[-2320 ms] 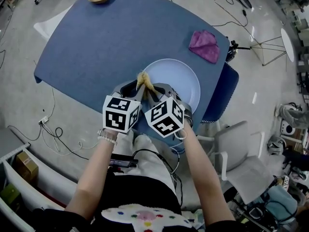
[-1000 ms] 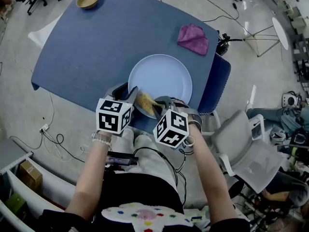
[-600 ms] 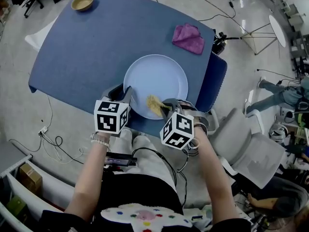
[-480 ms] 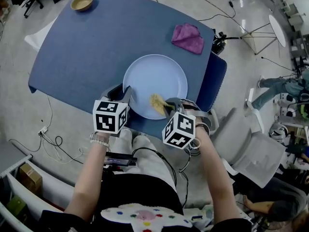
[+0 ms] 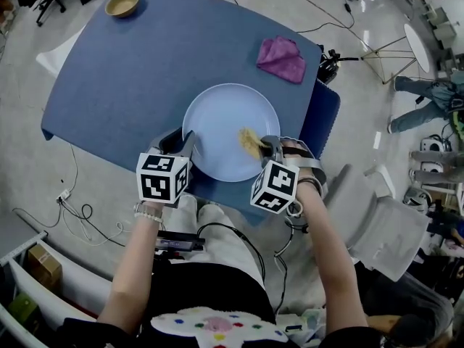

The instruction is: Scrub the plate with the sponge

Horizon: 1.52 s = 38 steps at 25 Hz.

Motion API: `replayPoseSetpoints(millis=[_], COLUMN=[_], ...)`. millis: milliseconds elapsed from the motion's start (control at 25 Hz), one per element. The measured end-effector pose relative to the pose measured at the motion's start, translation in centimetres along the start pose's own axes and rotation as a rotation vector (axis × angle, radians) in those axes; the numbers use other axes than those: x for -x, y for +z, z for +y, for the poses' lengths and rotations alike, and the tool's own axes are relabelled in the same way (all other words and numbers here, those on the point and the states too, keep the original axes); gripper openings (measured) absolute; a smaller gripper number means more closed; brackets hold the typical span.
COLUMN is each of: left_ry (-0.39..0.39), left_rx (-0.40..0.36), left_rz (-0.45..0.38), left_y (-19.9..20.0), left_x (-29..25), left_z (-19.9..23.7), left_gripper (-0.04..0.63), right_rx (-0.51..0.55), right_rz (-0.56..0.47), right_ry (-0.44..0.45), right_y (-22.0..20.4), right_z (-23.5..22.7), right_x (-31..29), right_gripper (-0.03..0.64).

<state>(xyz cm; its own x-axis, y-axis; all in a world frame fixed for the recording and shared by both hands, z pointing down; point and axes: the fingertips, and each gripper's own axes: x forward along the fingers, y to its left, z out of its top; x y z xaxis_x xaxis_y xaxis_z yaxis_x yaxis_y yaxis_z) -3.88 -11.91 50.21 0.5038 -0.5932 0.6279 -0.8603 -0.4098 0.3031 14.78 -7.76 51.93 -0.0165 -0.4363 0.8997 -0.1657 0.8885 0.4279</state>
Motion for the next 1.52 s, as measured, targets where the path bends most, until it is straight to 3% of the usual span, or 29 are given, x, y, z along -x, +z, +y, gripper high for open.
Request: replayPoseSetpoints(millis=[400, 1000, 1520], left_ry=[0.005, -0.003, -0.007], left_rx=[0.007, 0.034, 0.054], left_rz=[-0.003, -0.014, -0.018], left_y=[0.0, 0.0, -0.1], left_x=[0.1, -0.1, 0.1], left_z=[0.1, -0.1, -0.2], left_gripper=[0.1, 0.1, 0.1], right_rx=[0.001, -0.112, -0.022], right_rz=[0.054, 0.066, 0.013], right_ry=[-0.096, -0.165, -0.226], right_y=[-0.4, 1.1, 4.5], right_z=[-4.2, -9.2, -9.5], right_x=[-1.9, -4.3, -4.7], right_gripper=[0.046, 0.048, 0.041])
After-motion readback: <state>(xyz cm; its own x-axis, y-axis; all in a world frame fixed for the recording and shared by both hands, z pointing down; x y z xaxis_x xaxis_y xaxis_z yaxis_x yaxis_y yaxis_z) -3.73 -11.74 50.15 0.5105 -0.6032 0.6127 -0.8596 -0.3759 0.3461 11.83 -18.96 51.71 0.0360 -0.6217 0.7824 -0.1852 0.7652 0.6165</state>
